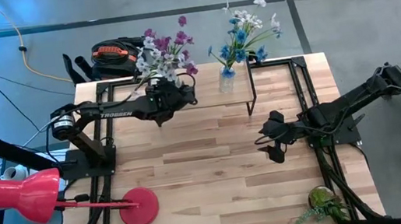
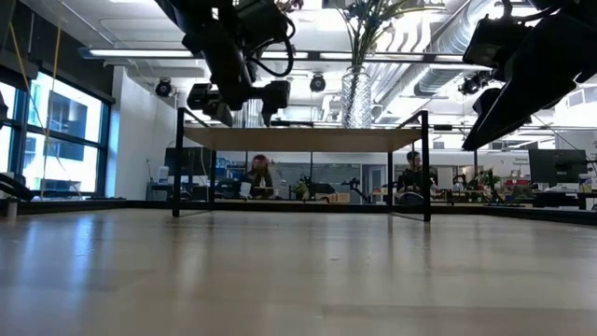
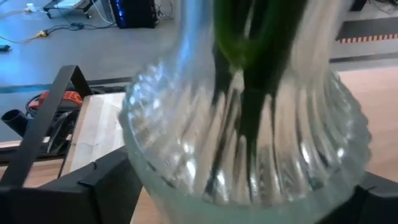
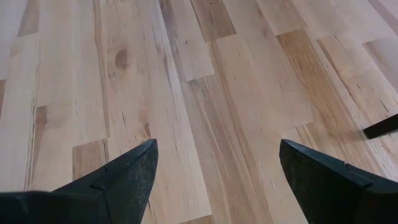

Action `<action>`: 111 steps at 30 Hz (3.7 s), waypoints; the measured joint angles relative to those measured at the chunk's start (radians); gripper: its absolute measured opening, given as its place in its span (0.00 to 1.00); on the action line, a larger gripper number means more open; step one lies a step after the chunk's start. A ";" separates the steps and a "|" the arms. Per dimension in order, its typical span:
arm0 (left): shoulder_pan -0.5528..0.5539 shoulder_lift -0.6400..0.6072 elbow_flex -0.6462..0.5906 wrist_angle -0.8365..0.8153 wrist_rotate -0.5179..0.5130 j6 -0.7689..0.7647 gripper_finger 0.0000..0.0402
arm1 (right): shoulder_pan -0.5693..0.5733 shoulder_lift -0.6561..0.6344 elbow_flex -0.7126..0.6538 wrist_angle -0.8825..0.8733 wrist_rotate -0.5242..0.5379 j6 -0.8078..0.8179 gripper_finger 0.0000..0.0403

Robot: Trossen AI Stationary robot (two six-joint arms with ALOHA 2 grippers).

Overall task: Pick and place flowers into a vace then onto a shelf
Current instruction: Put the flower vase on the shelf, then return to Home Position

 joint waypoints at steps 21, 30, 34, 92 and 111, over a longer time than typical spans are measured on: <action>-0.126 -0.010 0.001 -0.143 -0.068 -0.056 0.95 | 0.000 0.000 0.000 0.000 0.000 0.000 0.81; -0.195 -0.012 0.000 -0.260 -0.099 -0.162 0.95 | 0.000 0.000 0.000 0.000 0.000 0.000 0.81; -0.236 -0.037 0.003 -0.295 -0.117 -0.215 0.94 | 0.000 0.000 0.000 0.001 0.000 0.000 0.81; -0.688 -0.604 -0.469 0.137 0.125 0.061 0.79 | -0.004 -0.420 0.002 0.253 -0.274 -0.092 0.81; -0.437 -1.075 -0.892 0.419 0.348 0.255 0.77 | -0.060 -0.945 -0.005 -0.080 0.022 -0.180 0.81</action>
